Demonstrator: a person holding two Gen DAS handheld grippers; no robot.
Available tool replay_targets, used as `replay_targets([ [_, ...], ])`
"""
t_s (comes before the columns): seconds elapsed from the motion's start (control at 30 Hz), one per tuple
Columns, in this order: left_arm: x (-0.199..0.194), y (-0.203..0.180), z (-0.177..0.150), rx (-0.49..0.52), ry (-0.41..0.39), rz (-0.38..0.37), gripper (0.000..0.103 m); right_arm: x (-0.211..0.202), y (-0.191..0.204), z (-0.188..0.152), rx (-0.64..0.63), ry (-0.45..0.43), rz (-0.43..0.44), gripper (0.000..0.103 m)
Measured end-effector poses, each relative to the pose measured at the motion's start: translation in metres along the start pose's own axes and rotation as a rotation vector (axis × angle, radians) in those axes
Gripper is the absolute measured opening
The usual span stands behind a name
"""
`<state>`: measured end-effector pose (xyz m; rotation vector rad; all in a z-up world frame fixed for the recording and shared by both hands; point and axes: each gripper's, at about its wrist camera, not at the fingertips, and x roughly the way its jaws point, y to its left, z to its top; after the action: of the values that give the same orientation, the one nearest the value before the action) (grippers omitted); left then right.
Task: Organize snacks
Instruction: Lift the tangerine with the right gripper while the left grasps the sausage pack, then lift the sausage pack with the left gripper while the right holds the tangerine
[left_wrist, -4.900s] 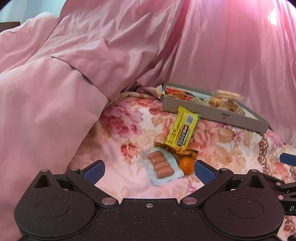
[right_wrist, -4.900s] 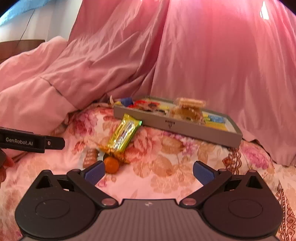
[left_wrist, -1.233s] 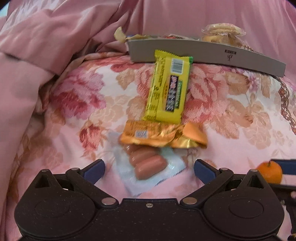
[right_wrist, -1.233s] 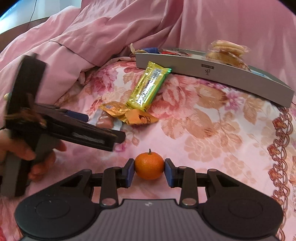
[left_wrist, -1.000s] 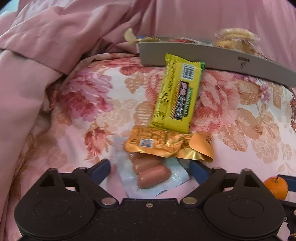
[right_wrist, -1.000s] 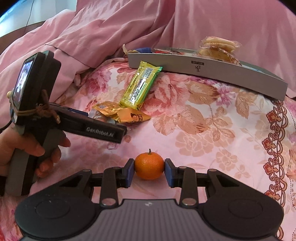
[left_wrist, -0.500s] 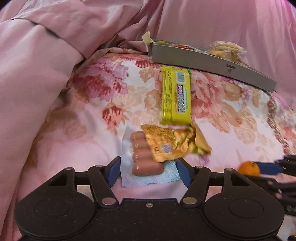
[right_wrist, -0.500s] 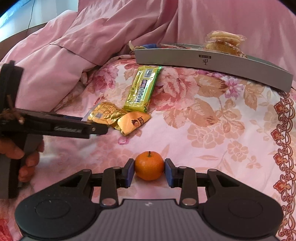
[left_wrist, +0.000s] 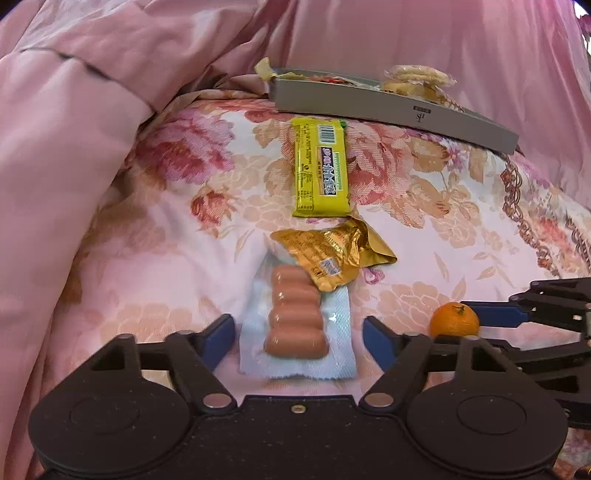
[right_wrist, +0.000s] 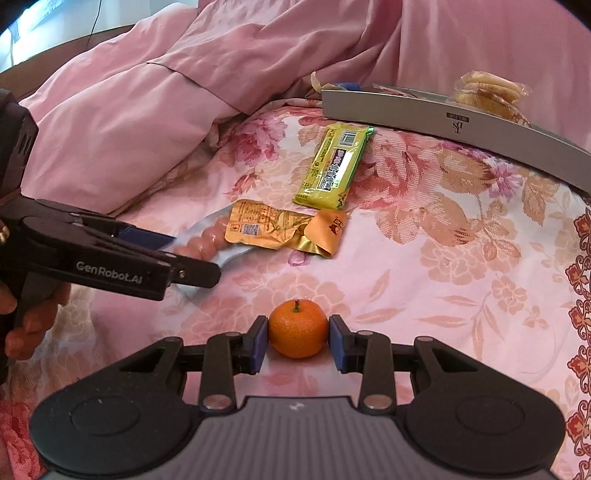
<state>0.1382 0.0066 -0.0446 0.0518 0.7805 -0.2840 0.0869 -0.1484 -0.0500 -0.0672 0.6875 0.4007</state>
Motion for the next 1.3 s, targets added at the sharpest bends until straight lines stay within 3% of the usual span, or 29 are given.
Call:
replay_targets([
  [0.17, 0.016, -0.011, 0.004, 0.086, 0.001, 0.049, 0.082, 0.002, 0.004, 0.000, -0.014, 0.002, -0.016, 0.039],
  [0.3, 0.019, -0.008, 0.006, 0.085, -0.003, 0.044, 0.065, 0.003, 0.006, -0.001, -0.029, 0.003, -0.029, 0.039],
  [0.37, 0.017, -0.007, 0.007, 0.077, 0.000, 0.035, 0.064, 0.003, 0.008, -0.002, -0.033, 0.002, -0.035, 0.039],
  [0.7, -0.004, -0.002, 0.005, -0.077, 0.040, -0.028, 0.059, 0.003, 0.010, -0.003, -0.021, -0.008, -0.044, 0.039],
  [0.97, -0.017, -0.012, -0.007, -0.156, 0.053, -0.144, 0.059, -0.005, 0.012, -0.006, -0.013, -0.028, -0.061, 0.039],
  [1.3, -0.029, -0.014, -0.008, -0.204, -0.039, -0.206, 0.059, -0.023, 0.006, -0.005, 0.002, -0.090, -0.109, 0.039],
])
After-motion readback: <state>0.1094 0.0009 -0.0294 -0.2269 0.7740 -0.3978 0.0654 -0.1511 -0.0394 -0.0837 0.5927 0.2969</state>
